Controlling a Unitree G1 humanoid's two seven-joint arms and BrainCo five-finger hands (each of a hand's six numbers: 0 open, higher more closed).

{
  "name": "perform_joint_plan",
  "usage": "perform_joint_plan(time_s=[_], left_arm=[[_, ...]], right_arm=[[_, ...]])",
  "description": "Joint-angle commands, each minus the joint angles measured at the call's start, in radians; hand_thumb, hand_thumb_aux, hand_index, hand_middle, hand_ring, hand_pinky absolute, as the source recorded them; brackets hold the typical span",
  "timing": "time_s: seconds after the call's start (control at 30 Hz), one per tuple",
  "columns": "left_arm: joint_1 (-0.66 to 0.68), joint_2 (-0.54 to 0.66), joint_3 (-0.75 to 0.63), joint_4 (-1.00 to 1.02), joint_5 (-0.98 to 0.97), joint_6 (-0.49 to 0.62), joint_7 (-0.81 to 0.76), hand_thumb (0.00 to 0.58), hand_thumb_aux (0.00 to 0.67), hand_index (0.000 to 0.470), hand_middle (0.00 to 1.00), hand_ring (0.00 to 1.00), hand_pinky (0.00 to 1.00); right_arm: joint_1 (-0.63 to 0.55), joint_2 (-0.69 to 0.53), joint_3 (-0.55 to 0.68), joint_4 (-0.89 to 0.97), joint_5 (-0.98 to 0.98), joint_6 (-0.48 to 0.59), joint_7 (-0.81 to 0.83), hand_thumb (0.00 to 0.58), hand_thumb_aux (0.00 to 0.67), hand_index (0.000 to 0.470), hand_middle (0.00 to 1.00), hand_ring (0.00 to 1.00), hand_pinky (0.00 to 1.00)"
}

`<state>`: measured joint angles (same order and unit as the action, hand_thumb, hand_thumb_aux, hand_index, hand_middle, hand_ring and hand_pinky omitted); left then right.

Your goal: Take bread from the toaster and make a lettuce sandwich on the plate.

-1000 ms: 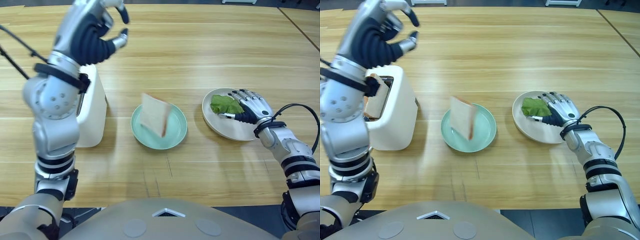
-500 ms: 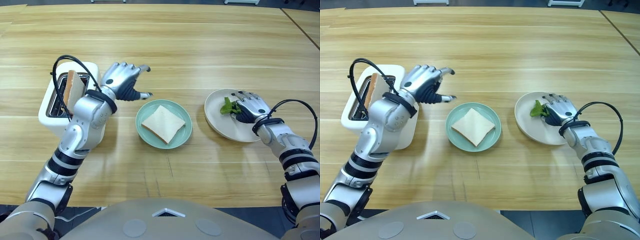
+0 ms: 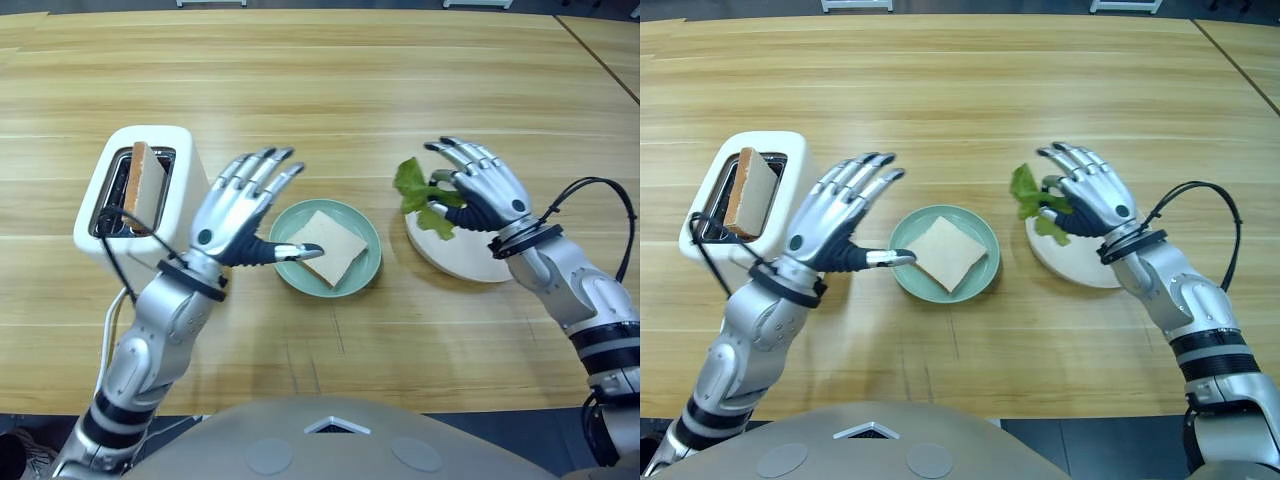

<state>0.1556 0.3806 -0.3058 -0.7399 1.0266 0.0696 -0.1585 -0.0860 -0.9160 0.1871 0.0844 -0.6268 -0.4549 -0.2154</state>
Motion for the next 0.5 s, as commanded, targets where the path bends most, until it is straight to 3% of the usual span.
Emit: perform_joint_plan(time_s=[0.03,0.2,0.33,0.5], left_arm=[[0.018,0.048,0.244,-0.143,-0.032,0.036,-0.051,0.0,0.0,0.0,0.0,0.0,0.0],[-0.028,0.164,0.589,-0.145,-0.064,0.085,-0.129,0.0,0.0,0.0,0.0,0.0,0.0],[-0.019,0.194,0.675,-0.108,-0.076,0.084,-0.168,0.0,0.0,0.0,0.0,0.0,0.0],[0.018,0.177,0.704,-0.062,-0.085,0.09,-0.199,0.0,0.0,0.0,0.0,0.0,0.0]], right_arm=[[-0.009,0.082,0.076,-0.084,-0.009,0.012,0.146,0.58,0.67,0.47,0.0,0.0,0.0],[-0.124,0.235,0.223,0.044,-0.196,0.025,0.163,0.58,0.67,0.47,0.0,0.0,0.0],[-0.192,0.302,0.262,0.144,-0.306,0.079,0.112,0.58,0.67,0.47,0.0,0.0,0.0],[-0.223,0.268,0.186,0.068,-0.337,0.126,0.068,0.58,0.67,0.47,0.0,0.0,0.0]])
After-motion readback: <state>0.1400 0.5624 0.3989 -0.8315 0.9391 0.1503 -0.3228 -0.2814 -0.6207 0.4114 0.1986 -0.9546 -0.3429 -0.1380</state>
